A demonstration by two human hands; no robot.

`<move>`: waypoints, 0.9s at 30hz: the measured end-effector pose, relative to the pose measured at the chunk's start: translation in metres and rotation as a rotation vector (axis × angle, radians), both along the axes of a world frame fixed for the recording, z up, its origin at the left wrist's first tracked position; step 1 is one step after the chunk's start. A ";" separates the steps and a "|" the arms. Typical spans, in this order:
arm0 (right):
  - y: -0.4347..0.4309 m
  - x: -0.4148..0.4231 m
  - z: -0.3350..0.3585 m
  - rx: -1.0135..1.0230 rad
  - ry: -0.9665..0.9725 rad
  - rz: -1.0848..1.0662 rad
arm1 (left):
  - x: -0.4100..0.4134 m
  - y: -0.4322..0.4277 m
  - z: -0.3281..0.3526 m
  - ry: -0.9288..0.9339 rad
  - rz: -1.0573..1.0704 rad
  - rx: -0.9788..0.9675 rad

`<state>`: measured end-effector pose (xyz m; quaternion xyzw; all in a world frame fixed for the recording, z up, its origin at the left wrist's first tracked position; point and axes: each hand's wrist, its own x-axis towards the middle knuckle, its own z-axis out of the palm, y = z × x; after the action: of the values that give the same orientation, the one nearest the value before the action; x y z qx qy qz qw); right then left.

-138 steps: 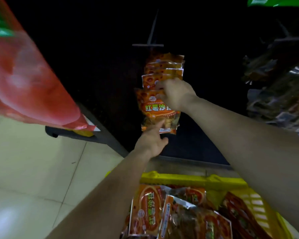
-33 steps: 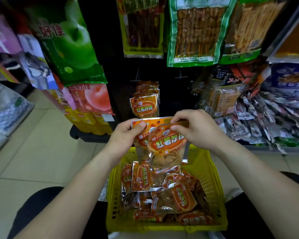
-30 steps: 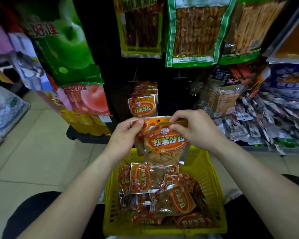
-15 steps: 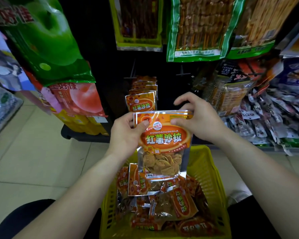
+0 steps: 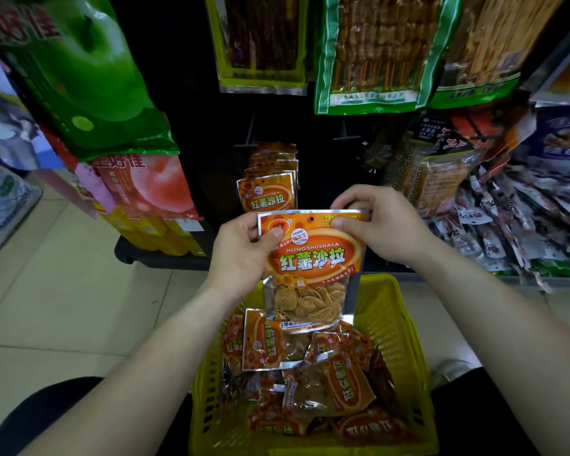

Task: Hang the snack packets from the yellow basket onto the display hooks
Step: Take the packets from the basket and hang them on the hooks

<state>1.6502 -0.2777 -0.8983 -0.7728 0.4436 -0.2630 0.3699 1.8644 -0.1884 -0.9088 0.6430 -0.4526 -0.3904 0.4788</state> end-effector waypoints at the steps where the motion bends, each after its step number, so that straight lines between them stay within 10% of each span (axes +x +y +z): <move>1: 0.000 -0.001 0.000 0.001 0.009 0.013 | 0.000 0.000 -0.001 -0.010 -0.005 0.002; 21: 0.017 0.031 0.004 -0.326 0.550 0.006 | 0.042 0.000 -0.011 -0.014 -0.093 0.067; 27: -0.026 0.052 0.006 -0.404 0.598 -0.055 | 0.083 0.009 -0.035 -0.266 -0.049 0.176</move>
<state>1.7021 -0.3034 -0.8928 -0.8609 0.4917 -0.1177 0.0564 1.9477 -0.1796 -0.9436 0.7172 -0.4915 -0.3519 0.3467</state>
